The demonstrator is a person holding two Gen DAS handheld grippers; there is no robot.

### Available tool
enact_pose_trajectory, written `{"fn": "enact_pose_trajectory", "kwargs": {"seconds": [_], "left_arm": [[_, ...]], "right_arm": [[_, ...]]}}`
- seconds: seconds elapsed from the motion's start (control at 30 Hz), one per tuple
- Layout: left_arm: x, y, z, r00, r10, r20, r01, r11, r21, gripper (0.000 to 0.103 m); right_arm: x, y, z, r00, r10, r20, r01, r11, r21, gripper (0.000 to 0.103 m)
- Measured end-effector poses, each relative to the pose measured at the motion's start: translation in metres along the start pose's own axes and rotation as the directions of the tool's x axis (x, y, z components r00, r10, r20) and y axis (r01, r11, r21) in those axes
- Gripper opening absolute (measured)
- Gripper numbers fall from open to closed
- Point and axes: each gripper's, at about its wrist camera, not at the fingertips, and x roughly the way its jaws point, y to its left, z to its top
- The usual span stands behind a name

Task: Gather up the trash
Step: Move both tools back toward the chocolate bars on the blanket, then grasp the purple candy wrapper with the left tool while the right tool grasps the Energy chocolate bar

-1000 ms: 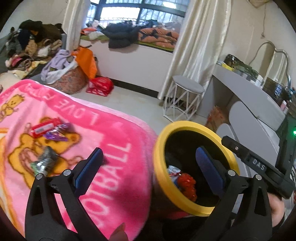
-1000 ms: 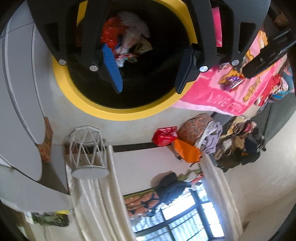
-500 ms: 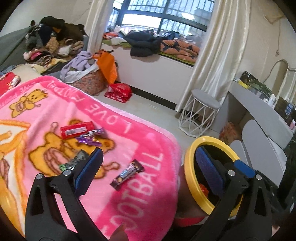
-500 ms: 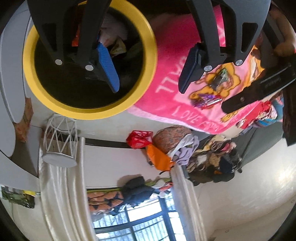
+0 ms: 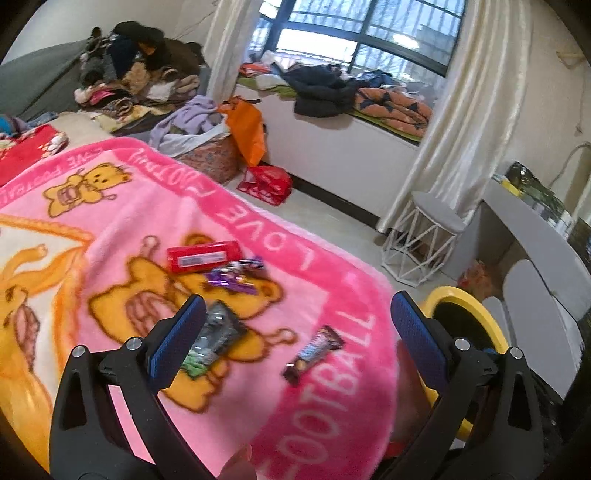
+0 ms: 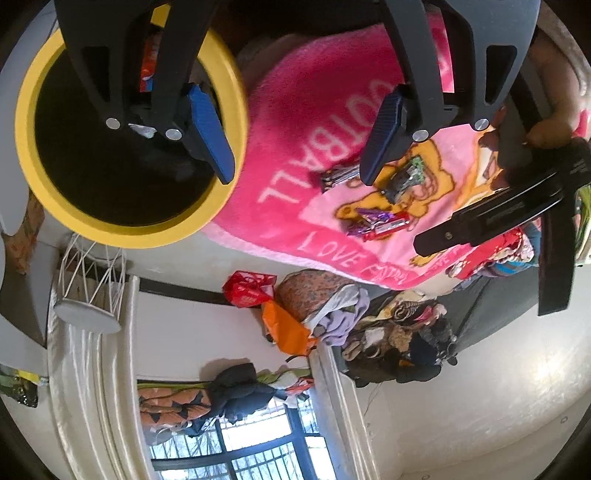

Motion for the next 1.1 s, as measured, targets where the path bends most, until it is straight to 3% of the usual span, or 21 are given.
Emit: {"fn": "enact_pose_trajectory", "kwargs": {"seconds": [0.23, 0.47, 0.77, 0.9, 1.1], "left_arm": [[0.021, 0.040, 0.008, 0.996, 0.076, -0.038, -0.078, 0.996, -0.032, 0.092], [0.049, 0.072, 0.016, 0.992, 0.072, -0.104, -0.081, 0.993, -0.090, 0.091], [0.099, 0.081, 0.019, 0.973, 0.035, -0.229, -0.059, 0.993, -0.098, 0.064], [0.116, 0.084, 0.015, 0.960, 0.018, -0.278, -0.055, 0.991, -0.126, 0.058], [0.127, 0.086, 0.015, 0.956, -0.011, -0.292, -0.039, 0.986, -0.165, 0.053]], "right_arm": [[0.026, 0.022, 0.004, 0.998, 0.028, -0.061, -0.029, 1.000, -0.008, 0.068], [0.070, 0.035, 0.004, 0.986, 0.015, -0.164, -0.013, 1.000, 0.015, 0.068], [0.117, 0.036, 0.005, 0.961, 0.004, -0.278, 0.009, 0.999, 0.045, 0.068], [0.133, 0.034, 0.003, 0.947, 0.021, -0.321, 0.003, 0.997, 0.074, 0.068], [0.146, 0.032, 0.001, 0.935, 0.058, -0.350, -0.013, 0.991, 0.131, 0.064]]}}
